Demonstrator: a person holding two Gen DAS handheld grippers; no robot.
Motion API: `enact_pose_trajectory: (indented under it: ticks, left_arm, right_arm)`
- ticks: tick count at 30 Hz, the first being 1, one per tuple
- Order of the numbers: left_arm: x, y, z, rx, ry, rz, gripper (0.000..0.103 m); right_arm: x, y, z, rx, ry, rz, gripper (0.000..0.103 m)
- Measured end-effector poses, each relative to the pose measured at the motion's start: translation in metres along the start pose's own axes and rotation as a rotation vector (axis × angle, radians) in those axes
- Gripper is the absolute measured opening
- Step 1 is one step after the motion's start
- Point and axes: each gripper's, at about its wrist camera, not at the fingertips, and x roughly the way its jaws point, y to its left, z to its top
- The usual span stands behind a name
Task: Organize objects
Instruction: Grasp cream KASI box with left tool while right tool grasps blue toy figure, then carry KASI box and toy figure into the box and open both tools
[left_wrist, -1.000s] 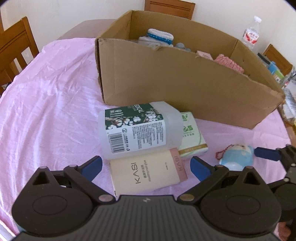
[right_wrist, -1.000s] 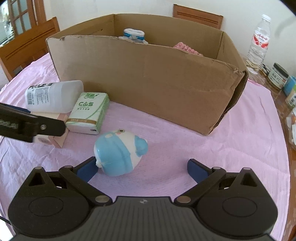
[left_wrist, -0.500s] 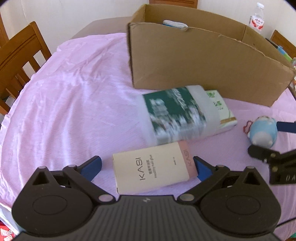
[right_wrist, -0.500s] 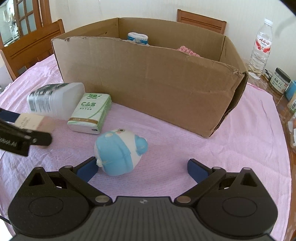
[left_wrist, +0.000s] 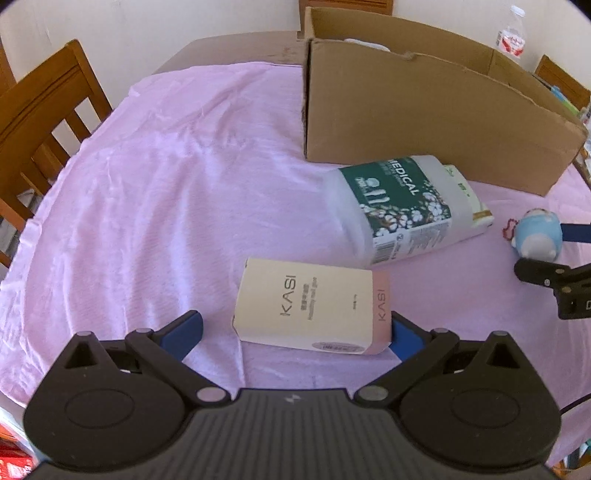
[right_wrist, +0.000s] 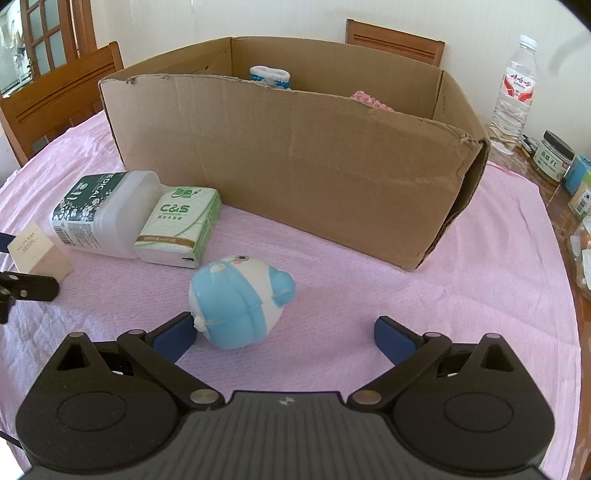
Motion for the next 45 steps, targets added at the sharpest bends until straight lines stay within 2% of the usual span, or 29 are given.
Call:
enact_pose_trajectory:
  ticks: [12, 16, 18, 23, 28, 45]
  left_arm:
    - [0.005, -0.013, 0.004, 0.052, -0.022, -0.033, 0.101]
    - [0.005, -0.011, 0.005, 0.041, -0.029, -0.035, 0.096]
    - [0.004, -0.010, 0.005, 0.046, -0.037, -0.038, 0.089]
    - [0.001, -0.008, 0.008, 0.062, -0.040, -0.041, 0.080]
    - [-0.001, -0.005, 0.009, 0.081, -0.035, -0.049, 0.080]
    - [-0.021, 0.006, 0.022, 0.146, -0.023, -0.111, 0.080]
  right_arm:
    - [0.010, 0.017, 0.015, -0.056, 0.031, 0.032, 0.103]
    - [0.008, 0.020, 0.017, -0.066, 0.032, 0.045, 0.095]
    - [0.007, 0.021, 0.019, -0.069, 0.032, 0.049, 0.090]
    - [0.005, 0.024, 0.022, -0.081, 0.040, 0.047, 0.078]
    - [0.003, 0.027, 0.027, -0.095, 0.059, 0.048, 0.060]
    - [-0.013, 0.021, 0.034, -0.110, 0.071, 0.081, 0.053]
